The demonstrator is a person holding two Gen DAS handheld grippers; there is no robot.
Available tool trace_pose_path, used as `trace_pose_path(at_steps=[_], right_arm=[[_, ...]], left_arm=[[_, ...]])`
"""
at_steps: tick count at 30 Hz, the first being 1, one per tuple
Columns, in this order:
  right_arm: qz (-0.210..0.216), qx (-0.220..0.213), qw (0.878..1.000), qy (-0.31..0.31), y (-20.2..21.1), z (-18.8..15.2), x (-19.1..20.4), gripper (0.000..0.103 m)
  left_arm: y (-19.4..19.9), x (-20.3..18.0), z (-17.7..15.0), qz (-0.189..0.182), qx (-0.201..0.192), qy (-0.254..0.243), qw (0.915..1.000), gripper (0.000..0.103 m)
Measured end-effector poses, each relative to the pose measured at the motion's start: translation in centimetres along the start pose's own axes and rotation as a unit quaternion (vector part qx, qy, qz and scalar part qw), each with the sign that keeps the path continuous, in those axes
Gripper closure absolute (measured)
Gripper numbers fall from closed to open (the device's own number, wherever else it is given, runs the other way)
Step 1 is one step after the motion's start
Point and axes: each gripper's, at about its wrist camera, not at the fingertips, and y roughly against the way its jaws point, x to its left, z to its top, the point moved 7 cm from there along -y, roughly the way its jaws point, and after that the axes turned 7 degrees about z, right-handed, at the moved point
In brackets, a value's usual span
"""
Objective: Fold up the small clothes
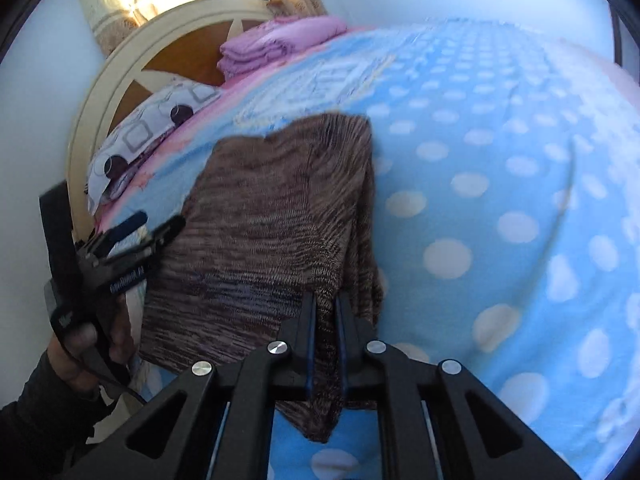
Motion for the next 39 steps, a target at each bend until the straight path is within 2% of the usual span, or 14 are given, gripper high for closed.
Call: trace_pose_path(at_steps=[4,9,11,12,13,15,19,24,26,28,39], right_arm=[[-0.015,0.012,1.0,-0.015,-0.8,-0.6,-1.3,0.095],[0.007,-0.007,1.0,-0.029,-1.4,-0.7,-1.9,0.095],[0.014,-0.006,0.999,-0.032,-1.2,-0.8,-1.7,0.09],[0.013,-0.006,0.999,-0.039,-0.9,-0.8,-1.7,0.084],[0.005,-0.009,0.999,-0.047,-0.4,-0.7,-1.6,0.072],[-0.015,-0.029,0.998,-0.046,0.9,-0.6,-1.2,0.055],[-0.057,-0.066,0.996,-0.01,3.7,-0.4,0.5,0.055],[-0.079,-0.117,0.99,0.028,7.3,-0.6,3.5,0.054],[-0.092,-0.139,0.985,0.051,8.8,-0.6,4.6,0.052],[-0.099,-0.157,0.98,0.067,10.1,-0.6,5.4,0.046],[-0.095,-0.17,0.979,0.065,11.3,-0.7,5.9,0.045]], left_arm=[[-0.2,-0.3,-0.4,0.01,-0.002,0.005,0.9999,0.006],[-0.2,0.0,-0.7,0.013,-0.007,0.013,0.9998,0.003],[0.2,0.1,-0.6,0.005,-0.001,0.012,0.9999,0.003],[0.6,0.1,-0.6,0.0,0.004,0.012,0.9999,0.003],[1.1,0.1,-0.5,-0.005,0.007,0.01,0.9999,0.003],[3.0,0.2,-0.2,-0.014,-0.001,0.001,0.9999,0.003],[6.2,0.1,0.4,-0.027,-0.027,-0.015,0.9992,0.001],[8.6,0.1,1.3,-0.052,-0.043,-0.006,0.9977,0.001],[9.3,0.1,1.7,-0.056,-0.052,-0.004,0.9971,0.001],[9.7,0.1,1.8,-0.059,-0.057,-0.002,0.9966,0.001],[10.7,-0.1,2.1,-0.061,-0.064,-0.004,0.9961,0.001]])
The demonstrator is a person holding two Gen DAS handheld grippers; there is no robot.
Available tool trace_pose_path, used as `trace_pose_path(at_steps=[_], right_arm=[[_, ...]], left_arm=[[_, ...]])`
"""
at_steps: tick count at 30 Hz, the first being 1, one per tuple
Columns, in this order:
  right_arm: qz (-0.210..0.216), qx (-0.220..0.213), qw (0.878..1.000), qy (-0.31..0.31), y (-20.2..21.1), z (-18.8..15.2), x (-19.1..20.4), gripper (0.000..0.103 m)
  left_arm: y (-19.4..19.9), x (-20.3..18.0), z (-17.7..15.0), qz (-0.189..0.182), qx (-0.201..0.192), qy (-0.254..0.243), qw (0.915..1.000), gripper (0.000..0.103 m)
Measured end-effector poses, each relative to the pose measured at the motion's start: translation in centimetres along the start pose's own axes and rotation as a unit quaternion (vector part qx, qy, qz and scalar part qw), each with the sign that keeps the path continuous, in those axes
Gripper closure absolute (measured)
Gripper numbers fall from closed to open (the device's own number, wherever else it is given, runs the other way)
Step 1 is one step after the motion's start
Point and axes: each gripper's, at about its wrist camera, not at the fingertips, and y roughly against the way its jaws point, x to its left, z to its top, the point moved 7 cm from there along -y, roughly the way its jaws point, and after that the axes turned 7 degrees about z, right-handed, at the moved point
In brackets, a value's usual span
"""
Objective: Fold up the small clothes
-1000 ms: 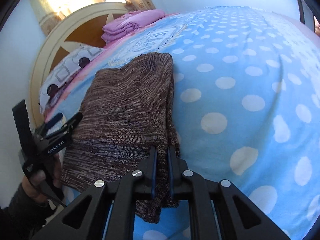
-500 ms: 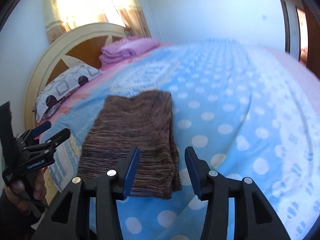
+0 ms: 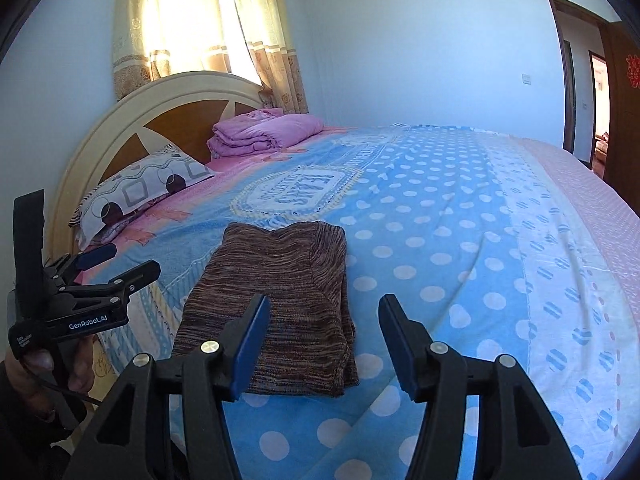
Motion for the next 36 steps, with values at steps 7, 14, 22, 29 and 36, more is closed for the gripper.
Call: trace_pose_path(at_steps=[7,14,22,29,36], right_arm=[[0.002,0.003,1.0,0.003,-0.1,-0.2,0.4,0.045],[0.004,0.005,1.0,0.003,-0.3,-0.4,0.6,0.045],[0.004,0.004,1.0,0.003,-0.2,-0.4,0.8,0.045],[0.004,0.004,1.0,0.005,-0.2,-0.5,0.9,0.045],[0.004,0.005,1.0,0.004,-0.2,-0.5,1.0,0.045]], left_arm=[[-0.1,0.0,-0.2,0.0,0.004,0.005,1.0,0.001],[0.0,0.0,-0.1,0.0,0.003,0.003,1.0,0.001],[-0.1,0.0,-0.1,0.0,0.003,0.003,1.0,0.001],[-0.1,0.1,-0.1,0.0,0.003,0.002,1.0,0.001],[-0.1,0.0,-0.2,0.0,0.004,0.003,1.0,0.001]])
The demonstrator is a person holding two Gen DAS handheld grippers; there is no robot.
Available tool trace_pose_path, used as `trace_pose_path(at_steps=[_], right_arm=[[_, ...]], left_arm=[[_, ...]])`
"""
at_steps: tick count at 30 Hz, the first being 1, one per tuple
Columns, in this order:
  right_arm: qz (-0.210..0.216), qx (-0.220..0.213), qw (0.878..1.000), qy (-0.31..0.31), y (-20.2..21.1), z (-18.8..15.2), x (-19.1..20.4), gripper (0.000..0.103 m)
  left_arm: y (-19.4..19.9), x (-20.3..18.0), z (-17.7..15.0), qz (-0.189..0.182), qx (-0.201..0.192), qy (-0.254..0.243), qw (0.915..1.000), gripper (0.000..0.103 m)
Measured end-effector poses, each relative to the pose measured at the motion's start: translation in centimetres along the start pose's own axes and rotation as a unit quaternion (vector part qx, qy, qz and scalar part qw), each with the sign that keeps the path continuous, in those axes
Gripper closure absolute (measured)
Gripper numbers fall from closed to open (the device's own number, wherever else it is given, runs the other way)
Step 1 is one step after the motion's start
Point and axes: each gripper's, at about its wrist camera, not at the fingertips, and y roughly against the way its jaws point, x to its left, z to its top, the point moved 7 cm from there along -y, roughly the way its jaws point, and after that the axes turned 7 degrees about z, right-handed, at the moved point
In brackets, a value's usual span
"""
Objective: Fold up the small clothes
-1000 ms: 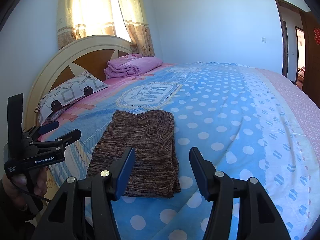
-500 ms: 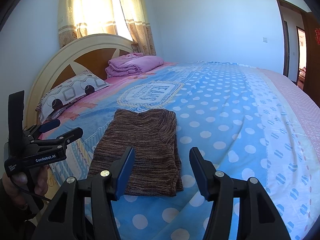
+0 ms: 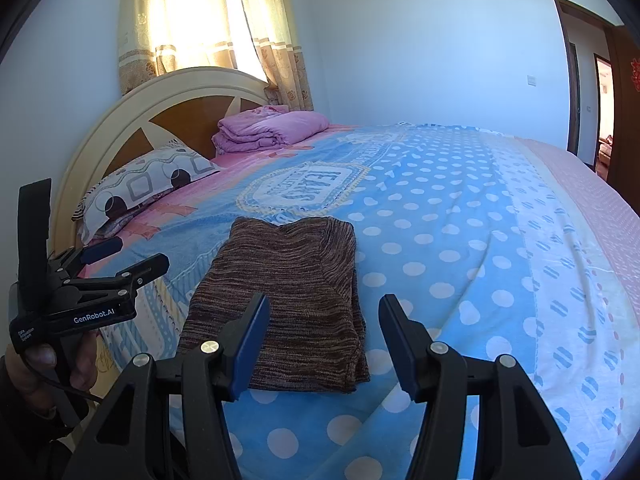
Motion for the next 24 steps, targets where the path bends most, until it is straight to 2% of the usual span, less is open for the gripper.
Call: trace_pose_path(at_steps=[12,17,24], right_arm=[[0.0,-0.009,1.0,0.004,0.3,0.2,0.4,0.045],[-0.004,-0.021,1.0,0.006,0.7,0.6,0.2,0.045],[-0.007,-0.031,0.999,0.012,1.1,0.8,0.3,0.045]], left_arm=[[0.1,-0.1,0.1,-0.002,0.001,-0.003,1.0,0.0],[0.4,-0.1,0.6,-0.017,0.0,-0.003,0.9998,0.0],[0.9,0.3,1.1,-0.009,-0.014,0.004,0.9999,0.0]])
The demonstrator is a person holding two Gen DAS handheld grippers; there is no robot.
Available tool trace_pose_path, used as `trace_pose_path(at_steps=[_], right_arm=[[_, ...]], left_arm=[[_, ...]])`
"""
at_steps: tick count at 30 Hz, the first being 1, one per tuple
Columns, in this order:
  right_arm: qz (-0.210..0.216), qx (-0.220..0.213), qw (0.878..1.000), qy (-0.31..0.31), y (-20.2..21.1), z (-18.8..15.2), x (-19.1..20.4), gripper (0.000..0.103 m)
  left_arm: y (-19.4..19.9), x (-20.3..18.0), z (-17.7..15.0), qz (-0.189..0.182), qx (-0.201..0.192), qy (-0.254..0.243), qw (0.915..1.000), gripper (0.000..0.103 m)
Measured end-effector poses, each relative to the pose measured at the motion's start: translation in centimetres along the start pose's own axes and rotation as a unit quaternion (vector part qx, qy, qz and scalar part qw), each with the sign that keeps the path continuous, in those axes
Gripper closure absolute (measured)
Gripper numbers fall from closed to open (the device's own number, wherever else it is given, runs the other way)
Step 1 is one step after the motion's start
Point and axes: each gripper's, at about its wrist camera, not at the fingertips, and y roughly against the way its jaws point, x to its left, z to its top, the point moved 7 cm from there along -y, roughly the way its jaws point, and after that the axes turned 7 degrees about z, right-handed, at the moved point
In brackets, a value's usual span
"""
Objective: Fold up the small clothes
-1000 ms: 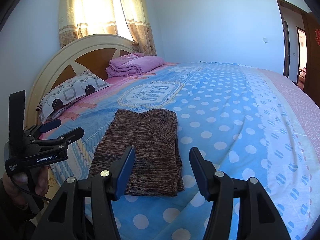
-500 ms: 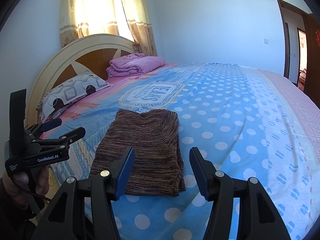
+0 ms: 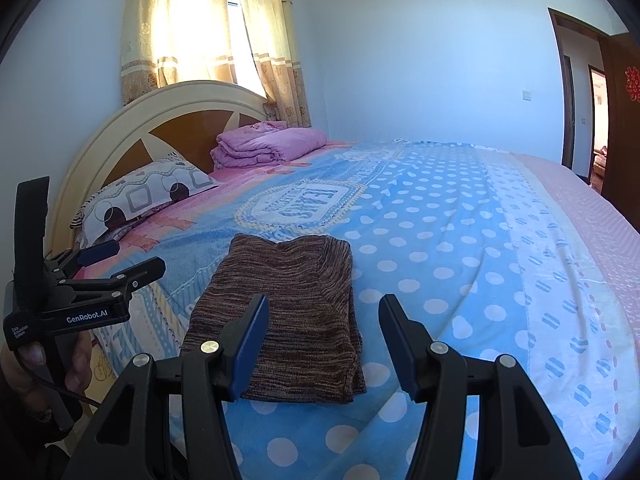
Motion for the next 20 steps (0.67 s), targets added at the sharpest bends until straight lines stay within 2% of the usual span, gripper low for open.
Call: trace_pose_path(at_steps=[20], right_arm=[[0.004,0.006,1.0,0.008,-0.2,-0.3,0.5,0.045]], left_arm=[[-1.0,1.6,-0.5,0.022,0.01,0.011,0.9996,0.0]])
